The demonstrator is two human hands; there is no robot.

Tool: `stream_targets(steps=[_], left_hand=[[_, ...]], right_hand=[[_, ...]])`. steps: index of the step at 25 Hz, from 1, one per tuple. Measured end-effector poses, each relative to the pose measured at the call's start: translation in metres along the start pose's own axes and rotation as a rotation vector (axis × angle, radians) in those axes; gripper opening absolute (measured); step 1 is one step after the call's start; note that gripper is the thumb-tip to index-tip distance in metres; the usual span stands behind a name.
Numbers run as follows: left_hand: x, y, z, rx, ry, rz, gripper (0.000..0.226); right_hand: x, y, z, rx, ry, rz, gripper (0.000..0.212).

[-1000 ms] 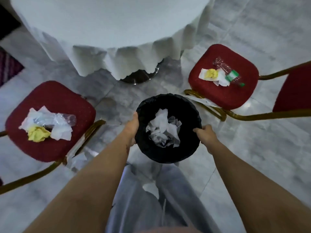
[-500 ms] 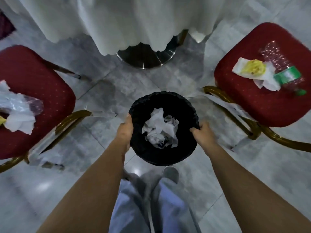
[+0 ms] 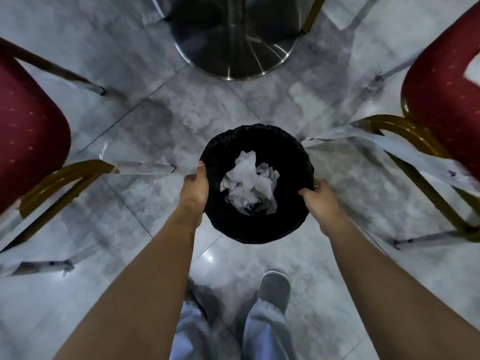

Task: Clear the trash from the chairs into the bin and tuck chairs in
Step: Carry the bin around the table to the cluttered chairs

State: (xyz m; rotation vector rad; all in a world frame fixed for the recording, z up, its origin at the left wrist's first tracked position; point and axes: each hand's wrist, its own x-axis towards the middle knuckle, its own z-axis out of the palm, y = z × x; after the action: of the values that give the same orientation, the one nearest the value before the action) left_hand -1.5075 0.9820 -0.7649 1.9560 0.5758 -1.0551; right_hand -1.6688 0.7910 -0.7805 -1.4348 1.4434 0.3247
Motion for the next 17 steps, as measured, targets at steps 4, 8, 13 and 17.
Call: stream_targets(steps=[4,8,13,17], left_hand=[[0.010,-0.006,-0.006,-0.032,0.013,0.017,0.076],[0.002,-0.008,-0.009,0.028,-0.033,0.042,0.063],[-0.053,0.009,-0.039,0.241,-0.030,0.203,0.062],[-0.104,0.023,-0.086,0.469,0.060,0.360,0.066]], right_hand=[[0.009,-0.003,0.019,0.009,-0.007,-0.022,0.052],[-0.002,-0.005,0.028,-0.135,0.038,-0.078,0.063],[-0.077,-0.022,0.019,-0.529,0.151,-0.240,0.069],[-0.148,-0.053,0.022,-0.765,0.084,-0.419,0.070]])
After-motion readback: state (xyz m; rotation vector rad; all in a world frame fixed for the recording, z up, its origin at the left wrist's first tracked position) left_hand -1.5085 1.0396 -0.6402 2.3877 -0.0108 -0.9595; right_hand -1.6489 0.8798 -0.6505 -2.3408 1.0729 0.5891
